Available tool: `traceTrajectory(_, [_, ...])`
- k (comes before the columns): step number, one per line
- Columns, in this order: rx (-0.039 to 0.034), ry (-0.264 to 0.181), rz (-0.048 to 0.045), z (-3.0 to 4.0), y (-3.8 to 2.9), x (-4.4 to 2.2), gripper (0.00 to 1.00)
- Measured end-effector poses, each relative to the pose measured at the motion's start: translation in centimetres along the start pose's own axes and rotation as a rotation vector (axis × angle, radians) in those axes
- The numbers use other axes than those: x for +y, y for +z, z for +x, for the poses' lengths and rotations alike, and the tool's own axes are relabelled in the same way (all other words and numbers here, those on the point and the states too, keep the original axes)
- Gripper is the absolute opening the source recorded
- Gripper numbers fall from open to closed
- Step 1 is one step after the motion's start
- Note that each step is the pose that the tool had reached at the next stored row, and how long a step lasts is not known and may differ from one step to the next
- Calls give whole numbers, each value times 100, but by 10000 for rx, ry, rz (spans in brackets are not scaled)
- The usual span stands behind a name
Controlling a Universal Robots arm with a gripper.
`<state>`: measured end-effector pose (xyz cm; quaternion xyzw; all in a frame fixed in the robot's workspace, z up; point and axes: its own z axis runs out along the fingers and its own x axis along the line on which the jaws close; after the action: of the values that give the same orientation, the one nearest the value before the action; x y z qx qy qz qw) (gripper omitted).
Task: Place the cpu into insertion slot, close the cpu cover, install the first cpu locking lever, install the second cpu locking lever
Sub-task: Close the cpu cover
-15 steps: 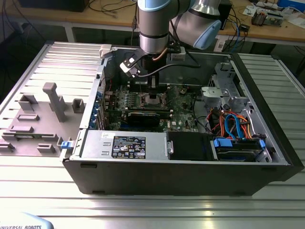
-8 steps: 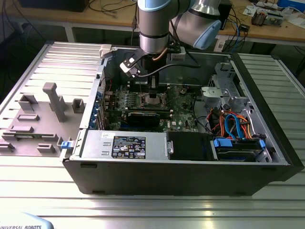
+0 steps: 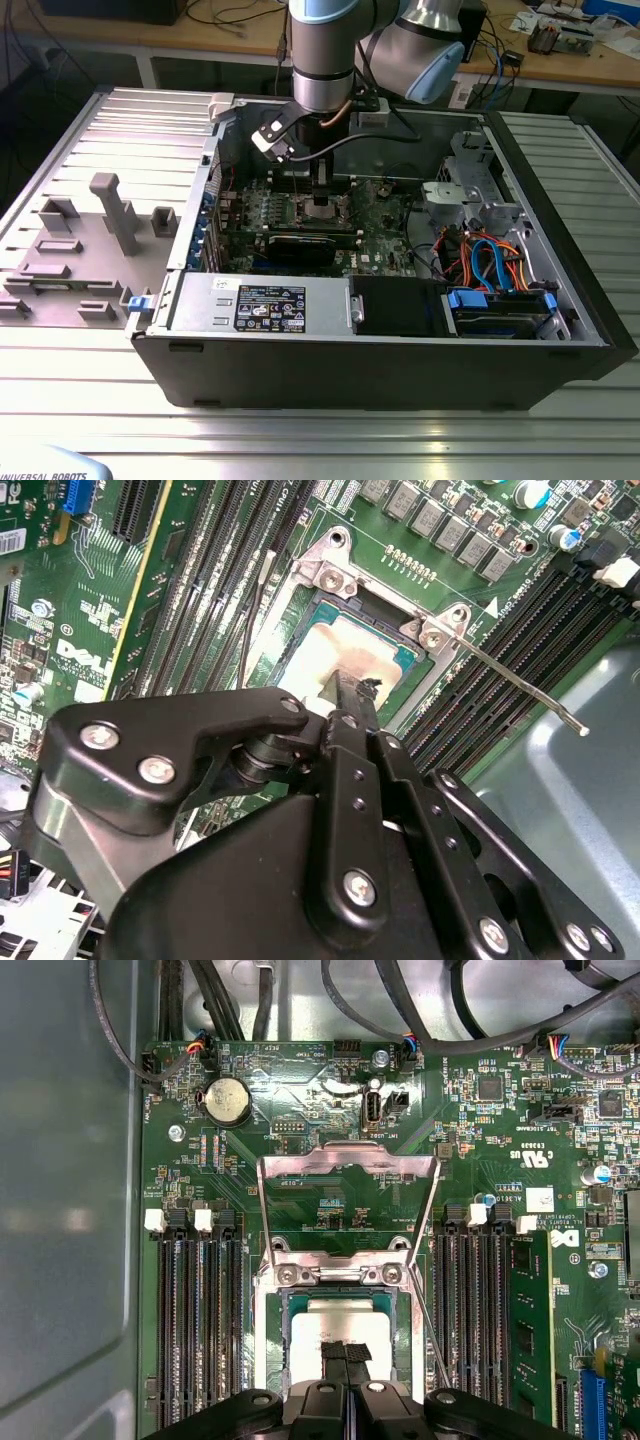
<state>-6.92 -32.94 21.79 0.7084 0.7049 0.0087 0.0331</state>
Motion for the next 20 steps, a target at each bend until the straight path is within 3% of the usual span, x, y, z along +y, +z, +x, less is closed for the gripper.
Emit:
traceTrajectory(14, [1,-2,52,0,1,34,11])
traceTrajectory(17, [-97,-7,52,0,1,34,11])
traceTrajectory(20, [-139,-10,52,0,1,34,11])
